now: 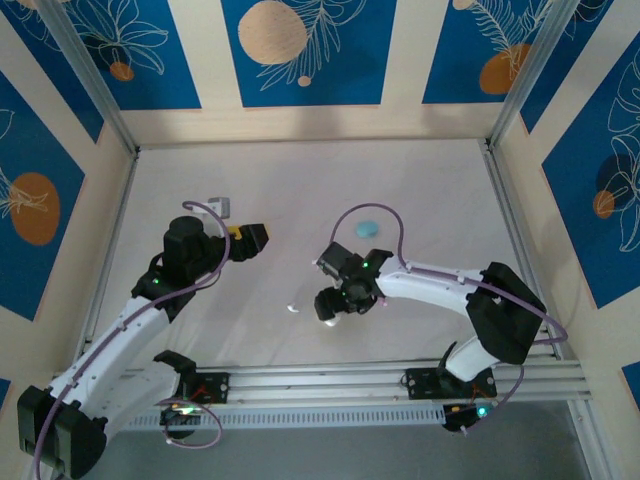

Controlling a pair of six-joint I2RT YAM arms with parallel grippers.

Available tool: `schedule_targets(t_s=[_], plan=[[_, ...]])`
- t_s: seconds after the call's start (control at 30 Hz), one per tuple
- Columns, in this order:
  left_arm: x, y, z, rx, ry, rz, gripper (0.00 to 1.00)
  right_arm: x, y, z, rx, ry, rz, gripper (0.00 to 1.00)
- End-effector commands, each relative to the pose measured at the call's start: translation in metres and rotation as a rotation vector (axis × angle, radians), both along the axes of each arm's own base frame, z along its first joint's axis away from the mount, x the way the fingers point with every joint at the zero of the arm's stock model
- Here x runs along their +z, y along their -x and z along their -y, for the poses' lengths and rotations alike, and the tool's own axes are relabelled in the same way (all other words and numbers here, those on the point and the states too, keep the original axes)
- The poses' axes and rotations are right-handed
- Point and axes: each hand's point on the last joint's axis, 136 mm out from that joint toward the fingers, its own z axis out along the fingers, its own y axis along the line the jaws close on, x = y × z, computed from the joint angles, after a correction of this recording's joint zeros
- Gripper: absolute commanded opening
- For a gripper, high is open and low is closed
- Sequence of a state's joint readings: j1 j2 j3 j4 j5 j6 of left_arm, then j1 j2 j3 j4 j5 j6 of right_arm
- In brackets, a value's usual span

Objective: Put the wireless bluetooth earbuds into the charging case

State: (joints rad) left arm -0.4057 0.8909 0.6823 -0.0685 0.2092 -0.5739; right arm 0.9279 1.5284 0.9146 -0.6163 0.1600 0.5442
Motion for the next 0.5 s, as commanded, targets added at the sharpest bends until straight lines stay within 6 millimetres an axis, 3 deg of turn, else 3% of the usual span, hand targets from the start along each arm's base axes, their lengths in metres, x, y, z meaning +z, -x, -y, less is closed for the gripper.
schedule_targets(t_s=[0.0,0.2,0.47], plan=[[0.009,0.000,-0.005,0.016,-0.003,0.027,0.80,-0.001,-0.003,-0.008,0.223,-0.023,0.108,0.78],[0.008,0.000,-0.006,0.022,-0.003,0.023,0.80,-0.004,0.001,-0.022,0.350,-0.091,0.135,0.77],[0.009,-0.001,-0.006,0.024,-0.009,0.021,0.80,-0.021,-0.002,-0.021,0.342,-0.020,0.120,0.72]])
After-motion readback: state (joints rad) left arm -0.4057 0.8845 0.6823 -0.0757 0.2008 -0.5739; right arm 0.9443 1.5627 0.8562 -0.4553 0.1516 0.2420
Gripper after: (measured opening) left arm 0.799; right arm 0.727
